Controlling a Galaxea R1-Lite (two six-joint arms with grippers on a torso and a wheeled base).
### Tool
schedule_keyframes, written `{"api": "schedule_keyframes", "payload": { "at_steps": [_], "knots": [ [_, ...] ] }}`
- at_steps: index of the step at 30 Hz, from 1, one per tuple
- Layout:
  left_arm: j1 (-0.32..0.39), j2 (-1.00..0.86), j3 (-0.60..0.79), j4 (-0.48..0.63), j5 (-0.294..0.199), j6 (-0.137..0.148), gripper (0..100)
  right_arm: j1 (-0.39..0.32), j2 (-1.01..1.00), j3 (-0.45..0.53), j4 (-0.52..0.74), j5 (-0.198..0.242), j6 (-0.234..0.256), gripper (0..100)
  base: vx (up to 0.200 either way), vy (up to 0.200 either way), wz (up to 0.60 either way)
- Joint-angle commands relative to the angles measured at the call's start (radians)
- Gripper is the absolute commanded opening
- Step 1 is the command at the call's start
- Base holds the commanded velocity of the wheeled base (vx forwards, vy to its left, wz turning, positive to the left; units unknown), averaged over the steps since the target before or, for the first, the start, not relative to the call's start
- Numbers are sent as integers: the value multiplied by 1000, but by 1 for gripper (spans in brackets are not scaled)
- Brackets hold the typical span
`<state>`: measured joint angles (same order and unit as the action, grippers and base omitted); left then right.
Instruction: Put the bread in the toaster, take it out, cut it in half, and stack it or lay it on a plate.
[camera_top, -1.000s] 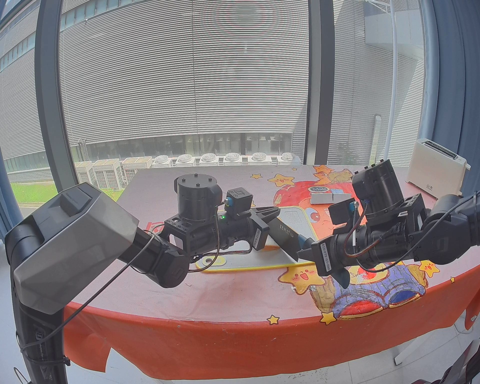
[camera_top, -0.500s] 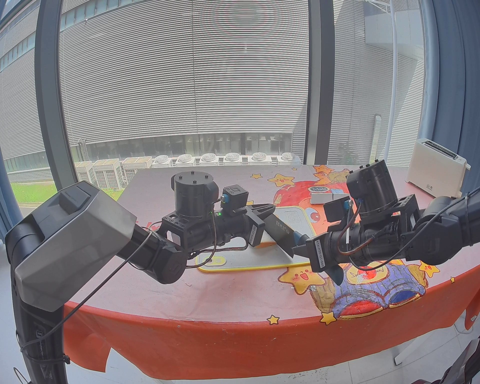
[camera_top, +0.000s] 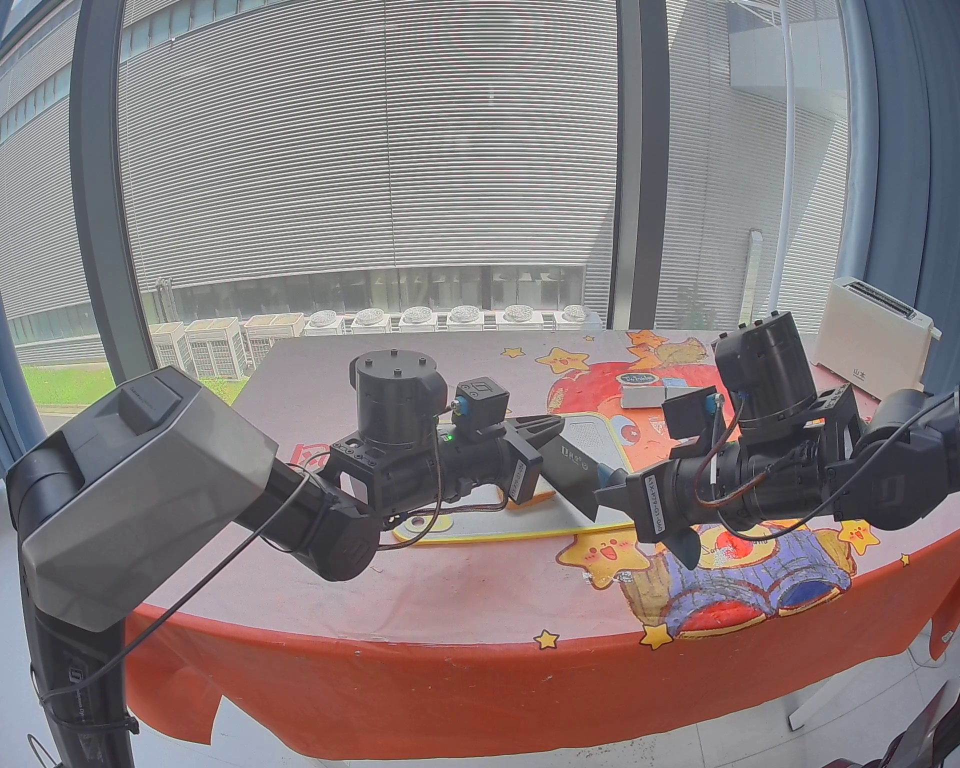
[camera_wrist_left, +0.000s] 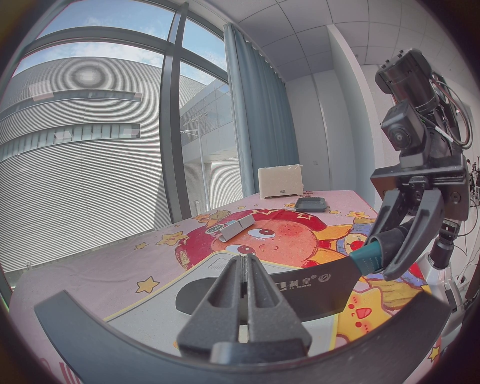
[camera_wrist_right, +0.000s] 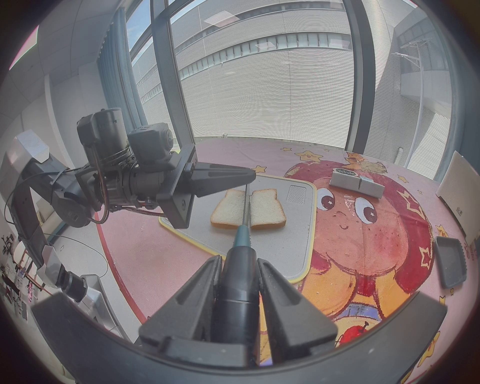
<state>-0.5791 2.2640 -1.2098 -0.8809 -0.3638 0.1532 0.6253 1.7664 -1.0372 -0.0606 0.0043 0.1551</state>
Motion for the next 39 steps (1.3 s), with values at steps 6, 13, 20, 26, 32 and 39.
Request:
{"api": "schedule_keyframes", "payload": {
  "at_steps": [6, 13, 20, 26, 32, 39],
  "knots": [
    [19, 5, -4, 11, -1, -1, 0, -3, 53, -10, -15, -1, -2, 0, 0, 0, 0],
    [32, -29, 3, 6, -1, -1, 0, 1, 41, -4, -15, 0, -2, 0, 0, 0, 0],
    [32, -87, 19, 5, -1, -1, 0, 2, 28, -3, -15, -1, -5, 0, 0, 0, 0],
    [35, -139, 21, 13, 20, -1, 0, 5, 19, 6, -13, -1, -6, 0, 0, 0, 0],
    [55, -232, 52, 29, 26, -3, 0, 5, -7, 13, -15, -1, -5, 0, 0, 0, 0],
    [111, -414, 242, 13, 26, 2, 0, 4, -25, 11, -16, 0, -3, 0, 0, 0, 0]
  ]
}}
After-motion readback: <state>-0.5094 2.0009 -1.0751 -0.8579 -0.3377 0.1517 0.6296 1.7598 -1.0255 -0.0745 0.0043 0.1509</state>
